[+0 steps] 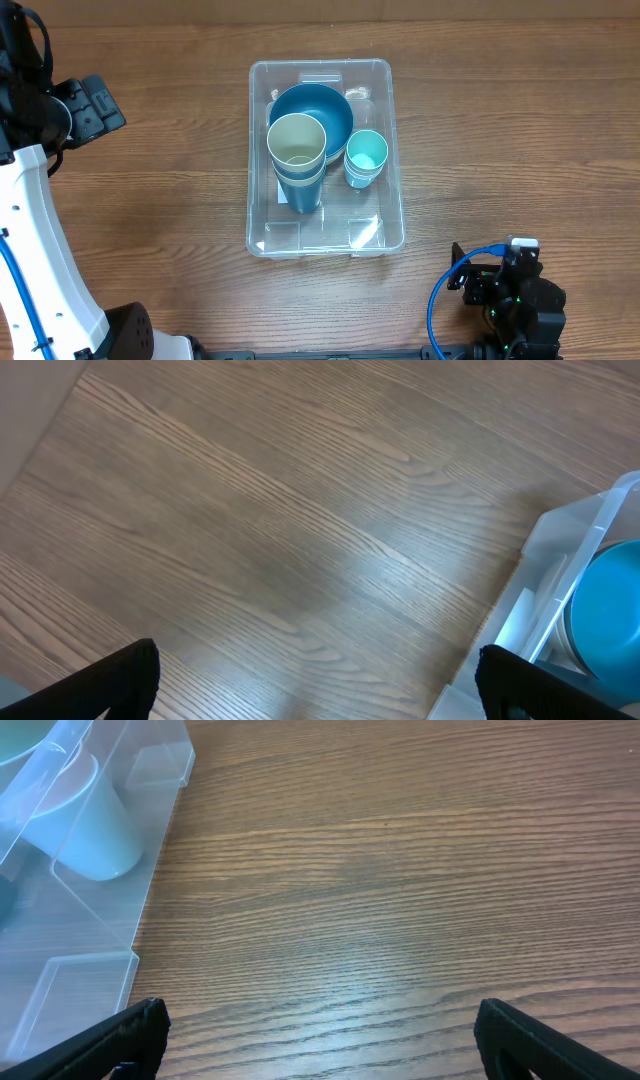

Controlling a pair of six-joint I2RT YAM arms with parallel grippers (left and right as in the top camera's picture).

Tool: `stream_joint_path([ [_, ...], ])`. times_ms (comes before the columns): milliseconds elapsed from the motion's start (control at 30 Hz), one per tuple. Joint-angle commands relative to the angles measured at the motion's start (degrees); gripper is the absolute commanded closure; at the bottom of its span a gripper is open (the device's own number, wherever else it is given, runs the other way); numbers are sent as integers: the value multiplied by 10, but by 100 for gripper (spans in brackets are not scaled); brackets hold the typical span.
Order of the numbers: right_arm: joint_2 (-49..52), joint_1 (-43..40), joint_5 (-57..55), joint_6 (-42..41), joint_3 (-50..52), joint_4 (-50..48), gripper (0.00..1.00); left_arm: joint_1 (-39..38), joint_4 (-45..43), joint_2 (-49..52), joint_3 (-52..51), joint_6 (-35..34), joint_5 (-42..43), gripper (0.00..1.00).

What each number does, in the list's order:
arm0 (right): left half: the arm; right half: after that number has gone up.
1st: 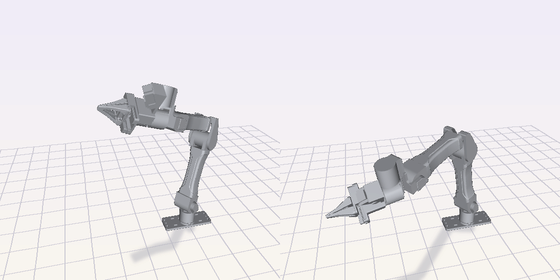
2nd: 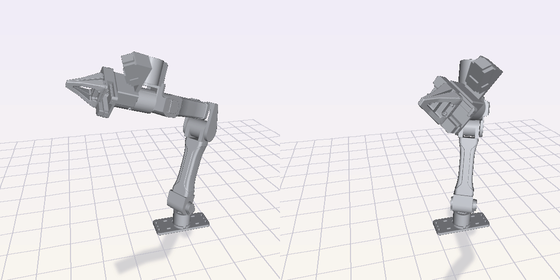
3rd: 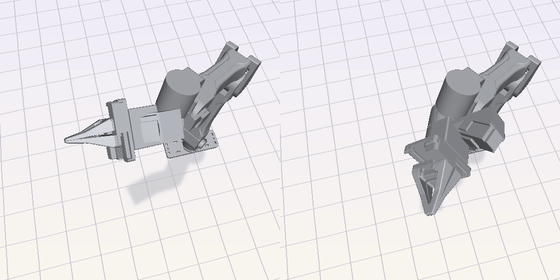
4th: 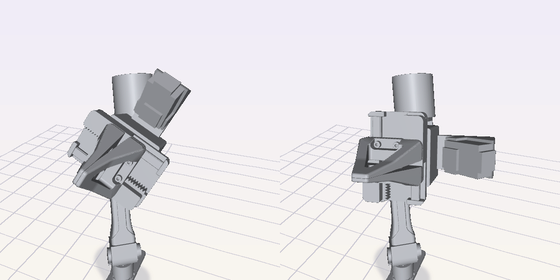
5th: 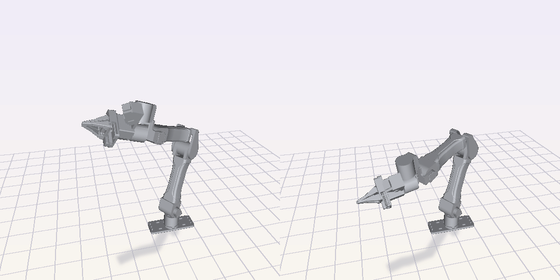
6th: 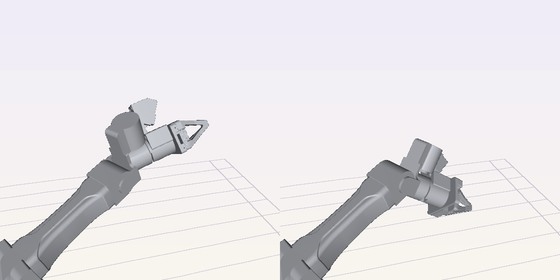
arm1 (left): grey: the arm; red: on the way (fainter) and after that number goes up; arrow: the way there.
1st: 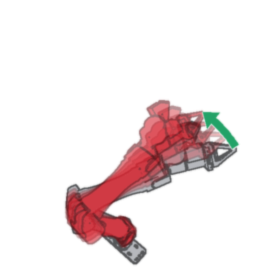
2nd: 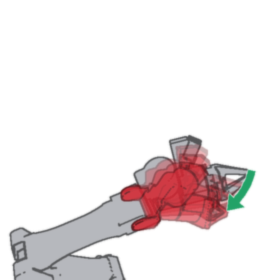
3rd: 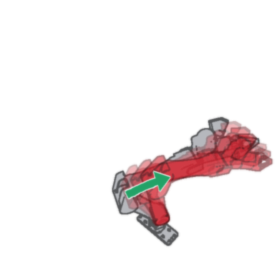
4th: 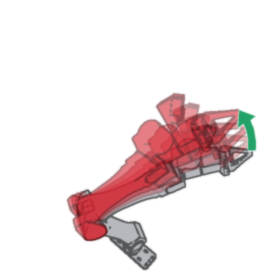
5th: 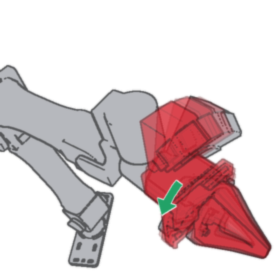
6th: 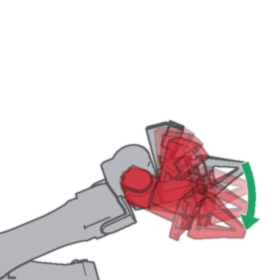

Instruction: Pack container

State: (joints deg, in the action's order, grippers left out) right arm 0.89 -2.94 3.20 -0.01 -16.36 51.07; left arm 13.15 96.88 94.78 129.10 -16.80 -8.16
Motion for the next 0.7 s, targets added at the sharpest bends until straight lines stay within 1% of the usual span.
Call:
stream_joint_path([
  [0, -7, 3, 6, 1, 2, -1, 0, 0, -1, -4, 11, 3, 3, 0],
  [33, -7, 3, 6, 0, 2, -1, 0, 0, -5, -4, 11, 3, 1, 0],
  [133, -7, 3, 6, 1, 2, -1, 0, 0, -54, -3, 7, 3, 5, 0],
  [233, -7, 3, 6, 0, 2, -1, 0, -7, -142, -18, -35, 18, 45, 0],
  [400, -7, 3, 6, 1, 2, -1, 0, -31, -282, -80, -155, 59, 93, 0],
  [600, -7, 3, 6, 1, 2, -1, 0, -66, -414, -195, -320, 105, 93, 0],
  [667, -7, 3, 6, 0, 2, -1, 0, -70, -458, -243, -384, 109, 93, 0],
])
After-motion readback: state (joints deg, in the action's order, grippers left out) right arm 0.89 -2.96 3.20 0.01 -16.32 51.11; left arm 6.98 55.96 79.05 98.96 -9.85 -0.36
